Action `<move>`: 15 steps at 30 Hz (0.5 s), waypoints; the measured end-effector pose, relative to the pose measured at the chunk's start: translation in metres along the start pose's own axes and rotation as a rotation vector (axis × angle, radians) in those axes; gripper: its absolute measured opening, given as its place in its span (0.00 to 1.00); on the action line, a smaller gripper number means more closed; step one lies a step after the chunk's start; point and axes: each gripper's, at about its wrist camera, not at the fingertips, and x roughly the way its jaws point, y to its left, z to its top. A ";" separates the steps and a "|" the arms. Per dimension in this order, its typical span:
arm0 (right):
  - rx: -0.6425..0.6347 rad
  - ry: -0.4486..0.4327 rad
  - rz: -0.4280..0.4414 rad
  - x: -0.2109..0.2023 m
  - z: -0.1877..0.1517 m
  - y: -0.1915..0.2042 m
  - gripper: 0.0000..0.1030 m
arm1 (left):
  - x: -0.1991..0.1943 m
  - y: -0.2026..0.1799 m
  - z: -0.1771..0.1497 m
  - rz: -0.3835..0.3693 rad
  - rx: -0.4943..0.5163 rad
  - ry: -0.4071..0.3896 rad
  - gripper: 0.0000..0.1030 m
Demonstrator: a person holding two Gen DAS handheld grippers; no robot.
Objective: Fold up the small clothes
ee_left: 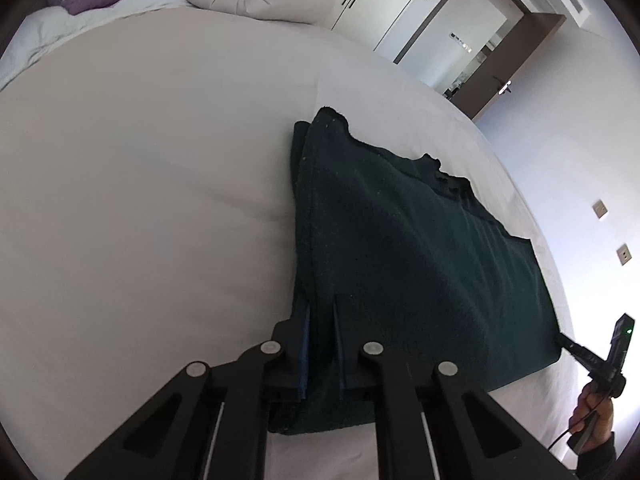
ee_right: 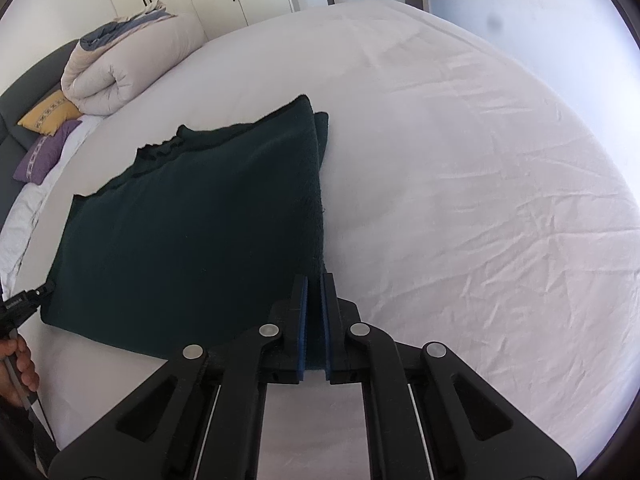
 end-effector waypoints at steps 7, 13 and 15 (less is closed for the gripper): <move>0.051 0.015 0.063 -0.013 -0.007 -0.009 0.04 | -0.001 -0.001 -0.001 0.016 0.036 -0.001 0.07; 0.217 0.057 0.134 0.014 -0.019 -0.050 0.04 | 0.002 0.008 -0.007 0.004 0.031 0.010 0.07; 0.213 0.053 0.128 0.015 -0.022 -0.049 0.04 | 0.001 0.009 -0.007 0.002 0.028 0.008 0.07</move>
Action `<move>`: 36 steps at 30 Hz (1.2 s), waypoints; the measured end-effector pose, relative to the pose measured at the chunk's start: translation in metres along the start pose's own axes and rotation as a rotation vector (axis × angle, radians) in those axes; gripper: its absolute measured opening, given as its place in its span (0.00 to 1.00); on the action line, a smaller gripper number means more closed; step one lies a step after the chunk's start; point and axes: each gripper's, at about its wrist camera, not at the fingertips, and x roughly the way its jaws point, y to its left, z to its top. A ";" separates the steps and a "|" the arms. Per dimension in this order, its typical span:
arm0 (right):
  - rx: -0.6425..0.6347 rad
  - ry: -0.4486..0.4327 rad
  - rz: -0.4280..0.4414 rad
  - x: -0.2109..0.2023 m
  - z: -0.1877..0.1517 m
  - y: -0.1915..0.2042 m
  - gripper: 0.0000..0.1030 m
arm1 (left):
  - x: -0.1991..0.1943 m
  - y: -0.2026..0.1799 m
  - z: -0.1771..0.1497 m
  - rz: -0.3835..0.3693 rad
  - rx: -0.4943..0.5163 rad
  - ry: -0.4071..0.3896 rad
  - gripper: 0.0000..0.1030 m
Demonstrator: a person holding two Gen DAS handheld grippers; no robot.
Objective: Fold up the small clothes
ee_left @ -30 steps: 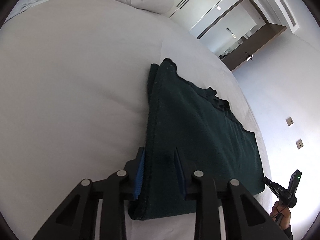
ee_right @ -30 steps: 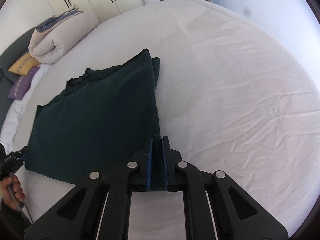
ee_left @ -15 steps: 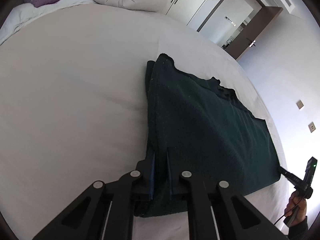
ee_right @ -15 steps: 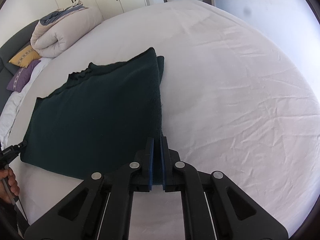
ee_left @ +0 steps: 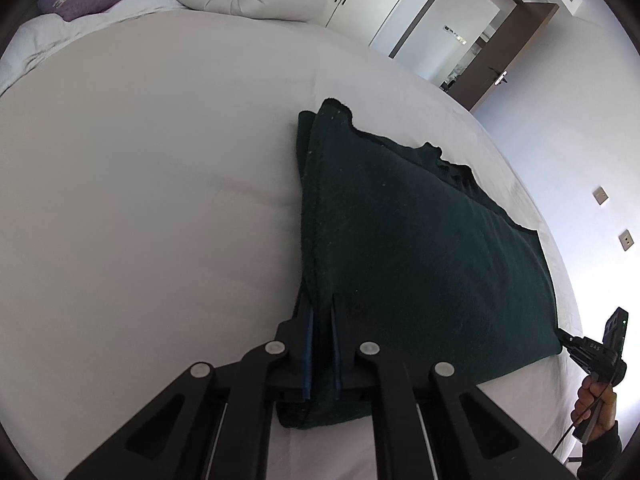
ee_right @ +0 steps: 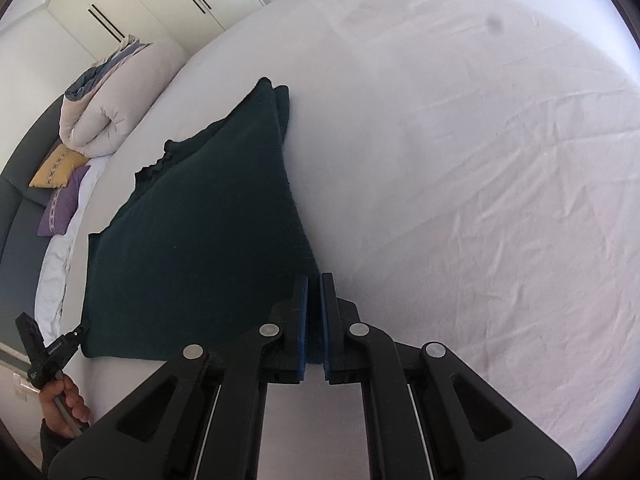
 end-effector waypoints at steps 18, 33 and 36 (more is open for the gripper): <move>0.105 -0.022 0.075 -0.008 -0.015 -0.021 0.24 | -0.007 0.013 -0.007 -0.001 -0.044 -0.009 0.27; -0.018 -0.057 0.324 -0.028 -0.029 0.097 0.51 | -0.037 -0.118 -0.011 0.322 0.395 -0.140 0.65; -0.048 -0.005 0.360 -0.002 -0.030 0.131 0.50 | -0.013 -0.139 -0.010 0.335 0.424 -0.107 0.64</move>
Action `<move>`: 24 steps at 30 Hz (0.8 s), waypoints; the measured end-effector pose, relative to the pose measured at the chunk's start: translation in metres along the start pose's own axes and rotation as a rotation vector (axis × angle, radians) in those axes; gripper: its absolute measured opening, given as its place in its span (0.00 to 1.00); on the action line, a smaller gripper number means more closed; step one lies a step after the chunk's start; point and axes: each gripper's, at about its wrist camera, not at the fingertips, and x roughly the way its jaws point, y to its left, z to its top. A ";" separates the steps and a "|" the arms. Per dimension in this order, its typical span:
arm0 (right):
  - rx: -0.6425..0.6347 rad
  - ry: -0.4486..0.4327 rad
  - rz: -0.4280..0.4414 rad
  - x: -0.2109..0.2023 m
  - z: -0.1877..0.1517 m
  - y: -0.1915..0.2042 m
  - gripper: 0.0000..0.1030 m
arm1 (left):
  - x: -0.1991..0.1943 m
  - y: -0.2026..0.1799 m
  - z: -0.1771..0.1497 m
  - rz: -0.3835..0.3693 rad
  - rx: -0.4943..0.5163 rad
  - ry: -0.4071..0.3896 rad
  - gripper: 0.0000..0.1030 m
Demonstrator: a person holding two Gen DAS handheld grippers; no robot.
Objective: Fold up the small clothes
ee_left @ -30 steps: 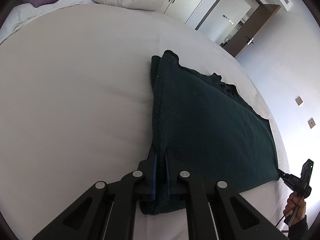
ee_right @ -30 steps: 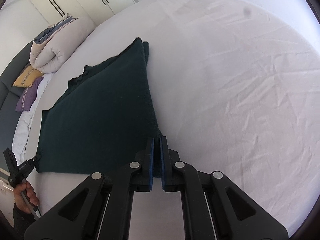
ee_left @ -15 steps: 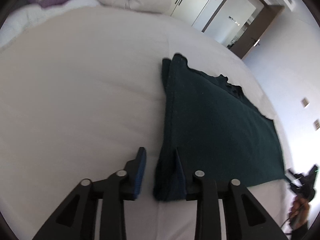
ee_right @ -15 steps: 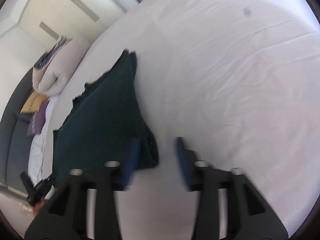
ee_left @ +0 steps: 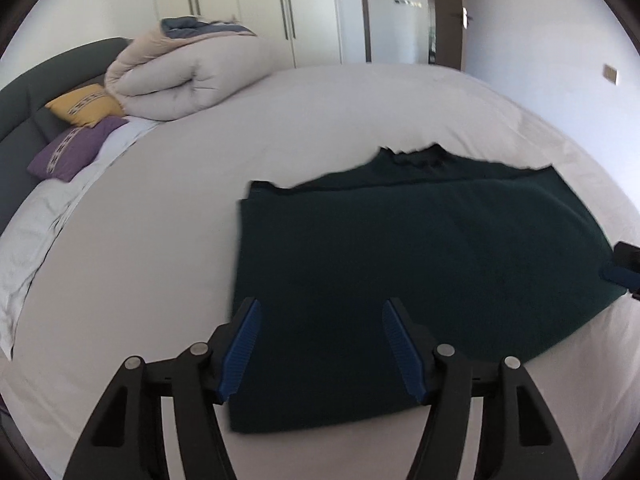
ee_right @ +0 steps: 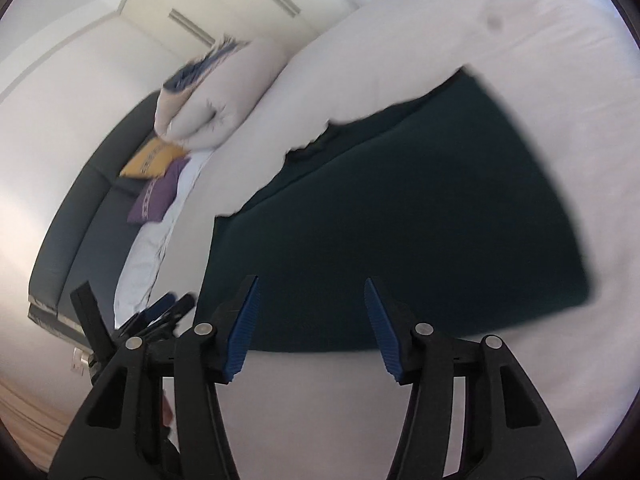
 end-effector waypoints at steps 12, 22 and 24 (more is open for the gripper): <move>0.091 0.136 0.054 0.095 -0.013 -0.017 0.35 | 0.059 -0.039 -0.014 0.011 0.075 0.120 0.61; 0.213 -0.042 -0.020 0.005 -0.005 -0.099 0.34 | 0.063 -0.038 -0.014 0.002 0.072 0.117 0.62; 0.240 -0.078 -0.036 -0.012 -0.004 -0.116 0.34 | 0.063 -0.038 -0.014 -0.001 0.070 0.116 0.62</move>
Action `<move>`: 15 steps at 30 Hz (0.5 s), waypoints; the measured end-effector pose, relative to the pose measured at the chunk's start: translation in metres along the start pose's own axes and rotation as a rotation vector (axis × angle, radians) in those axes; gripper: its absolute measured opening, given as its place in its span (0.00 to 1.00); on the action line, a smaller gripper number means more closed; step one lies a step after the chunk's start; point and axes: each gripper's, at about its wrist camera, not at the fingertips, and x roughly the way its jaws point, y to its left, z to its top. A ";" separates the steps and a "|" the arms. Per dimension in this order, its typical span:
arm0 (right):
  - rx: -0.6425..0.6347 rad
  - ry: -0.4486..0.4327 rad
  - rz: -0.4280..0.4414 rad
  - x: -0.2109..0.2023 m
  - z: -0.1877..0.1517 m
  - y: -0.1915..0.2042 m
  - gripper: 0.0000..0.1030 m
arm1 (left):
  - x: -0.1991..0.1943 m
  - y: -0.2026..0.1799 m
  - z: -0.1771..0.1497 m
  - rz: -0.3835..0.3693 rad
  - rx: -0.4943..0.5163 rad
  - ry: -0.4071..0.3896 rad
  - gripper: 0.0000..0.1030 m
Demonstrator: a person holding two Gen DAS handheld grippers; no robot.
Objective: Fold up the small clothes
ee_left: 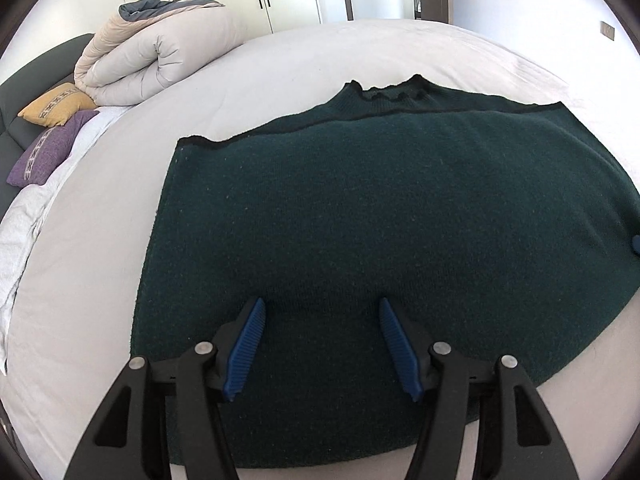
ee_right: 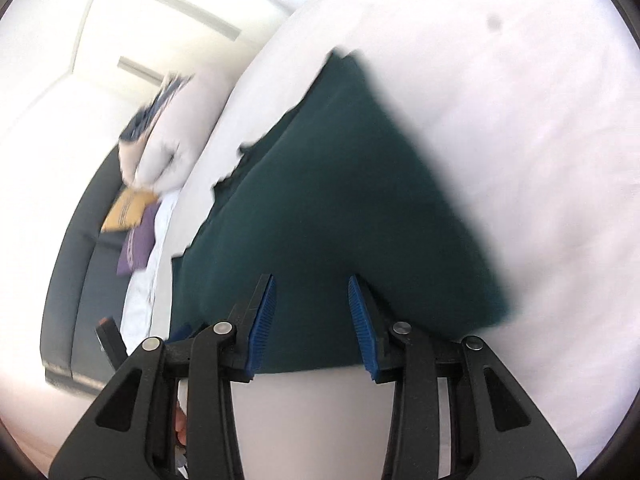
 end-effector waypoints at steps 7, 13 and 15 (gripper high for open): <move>0.040 -0.118 -0.094 -0.052 0.005 -0.033 0.37 | -0.001 0.005 -0.003 -0.023 -0.016 -0.004 0.63; 0.072 -0.179 -0.176 -0.088 -0.002 -0.040 0.41 | -0.010 0.023 -0.005 -0.090 -0.089 0.007 0.63; 0.057 -0.196 -0.157 -0.096 -0.003 -0.033 0.41 | -0.021 0.036 -0.004 -0.130 -0.150 -0.008 0.61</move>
